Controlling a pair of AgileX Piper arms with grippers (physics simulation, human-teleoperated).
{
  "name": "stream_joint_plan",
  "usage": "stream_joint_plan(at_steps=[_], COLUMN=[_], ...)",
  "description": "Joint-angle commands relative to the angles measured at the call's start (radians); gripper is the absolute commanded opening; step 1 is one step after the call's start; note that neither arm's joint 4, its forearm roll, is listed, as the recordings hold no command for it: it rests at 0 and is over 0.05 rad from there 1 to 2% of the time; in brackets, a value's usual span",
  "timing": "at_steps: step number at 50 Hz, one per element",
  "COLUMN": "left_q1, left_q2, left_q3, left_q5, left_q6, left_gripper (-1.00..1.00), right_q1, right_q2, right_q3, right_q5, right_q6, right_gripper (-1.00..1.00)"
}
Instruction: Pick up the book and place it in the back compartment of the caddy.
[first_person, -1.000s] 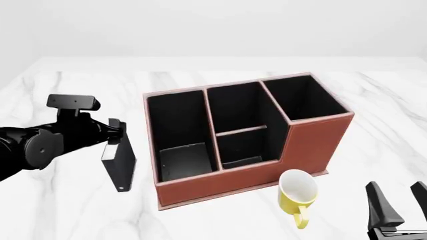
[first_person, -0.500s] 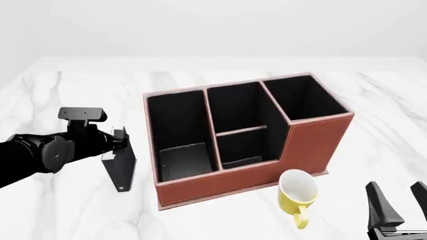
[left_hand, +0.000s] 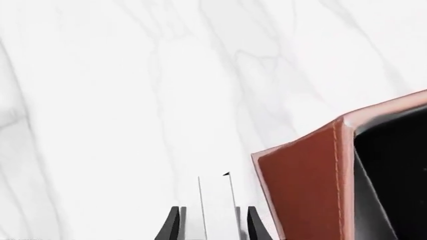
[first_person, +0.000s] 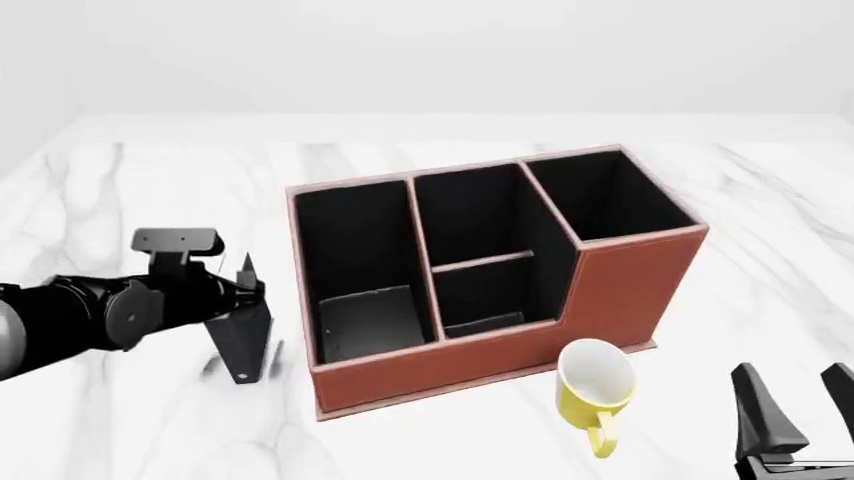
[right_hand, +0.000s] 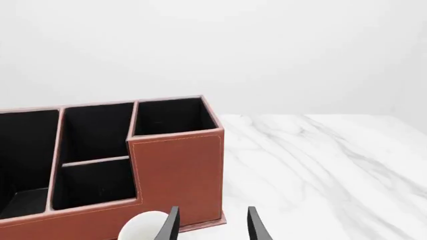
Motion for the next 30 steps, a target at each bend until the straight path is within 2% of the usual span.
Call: stream_joint_plan(at_steps=[1,5,6,7,8,15,16,22,30], left_q1=[-0.003,-0.014,-0.013,-0.022,0.013,-0.029,-0.049,-0.045,-0.029], left_q2=[0.027,0.039,0.039,0.038,0.038,0.01,0.009,-0.021,-0.137], left_q3=[0.01,0.012,0.014,0.019,0.018,0.017,0.021,0.027,-0.01], left_q5=[-0.02,-0.035,-0.037,-0.039,-0.037,-0.005,0.0,0.019,0.113], left_q6=[-0.011,-0.021,-0.021,-0.023,0.002,-0.035,-0.064,-0.063,-0.041], left_gripper=[1.0,1.0,-1.0,-1.0,-1.0,-1.0,-1.0,-1.0,-1.0], right_q1=[0.0,0.0,0.0,0.0,0.0,0.0,0.0,0.0,0.0], right_q2=[0.0,0.0,0.0,0.0,0.0,0.0,0.0,0.0,0.0], right_q3=[0.0,0.0,0.0,0.0,0.0,0.0,0.0,0.0,0.0], right_q5=[0.0,0.0,0.0,0.0,0.0,0.0,0.0,0.0,0.0], right_q6=[0.0,0.0,0.0,0.0,0.0,0.0,0.0,0.0,0.0], right_gripper=[1.0,1.0,1.0,1.0,1.0,1.0,1.0,1.0,1.0])
